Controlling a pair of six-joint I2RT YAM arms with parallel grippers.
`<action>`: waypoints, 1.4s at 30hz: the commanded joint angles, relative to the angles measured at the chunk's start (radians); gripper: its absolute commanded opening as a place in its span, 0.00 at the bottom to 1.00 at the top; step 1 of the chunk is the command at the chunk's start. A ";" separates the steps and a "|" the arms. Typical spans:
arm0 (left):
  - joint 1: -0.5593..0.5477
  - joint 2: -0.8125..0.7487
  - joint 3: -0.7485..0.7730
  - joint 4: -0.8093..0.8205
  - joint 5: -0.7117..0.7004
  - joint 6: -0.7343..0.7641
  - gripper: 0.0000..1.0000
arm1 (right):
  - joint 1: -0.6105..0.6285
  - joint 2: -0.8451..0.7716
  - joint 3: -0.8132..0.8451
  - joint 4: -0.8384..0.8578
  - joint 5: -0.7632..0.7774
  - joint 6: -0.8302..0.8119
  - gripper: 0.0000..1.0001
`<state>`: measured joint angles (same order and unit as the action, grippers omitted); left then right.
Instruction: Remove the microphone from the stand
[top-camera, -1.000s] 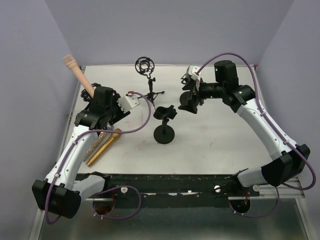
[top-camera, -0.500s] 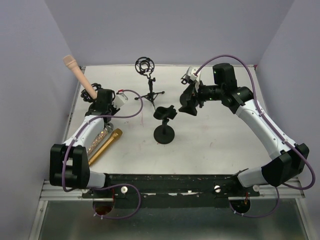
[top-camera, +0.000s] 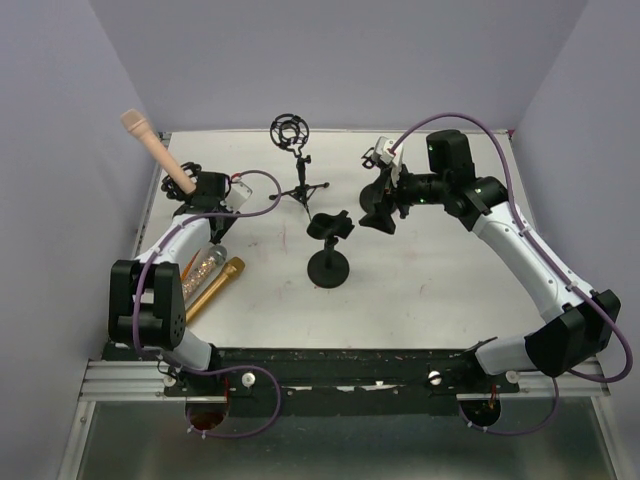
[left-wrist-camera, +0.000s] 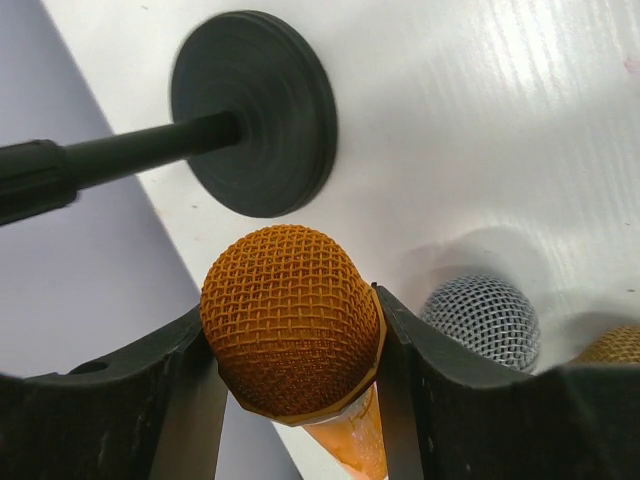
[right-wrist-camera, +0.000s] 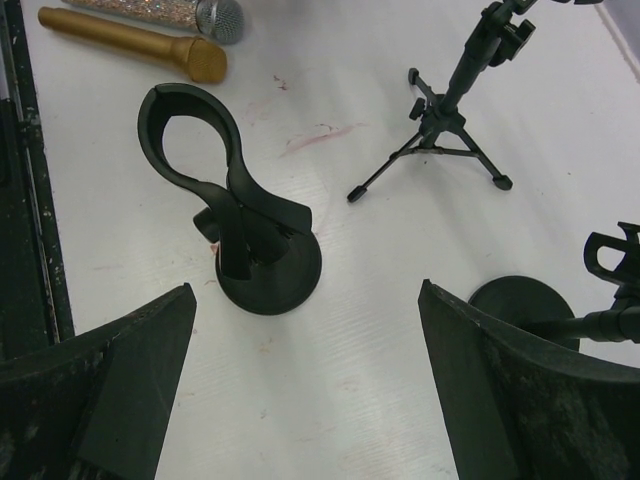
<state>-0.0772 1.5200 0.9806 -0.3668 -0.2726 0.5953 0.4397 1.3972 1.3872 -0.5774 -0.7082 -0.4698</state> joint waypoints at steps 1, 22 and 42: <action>0.010 0.020 0.010 -0.087 0.068 -0.069 0.40 | 0.002 -0.020 -0.013 0.002 0.023 0.011 1.00; 0.007 0.008 -0.036 -0.145 0.174 -0.100 0.66 | 0.002 -0.021 -0.034 0.013 0.015 0.005 1.00; -0.002 -0.041 -0.017 -0.158 0.210 -0.111 0.66 | 0.004 -0.014 -0.017 -0.008 -0.019 -0.050 1.00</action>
<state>-0.0734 1.5398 0.9424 -0.5152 -0.0845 0.4934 0.4397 1.3949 1.3579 -0.5701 -0.7013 -0.4717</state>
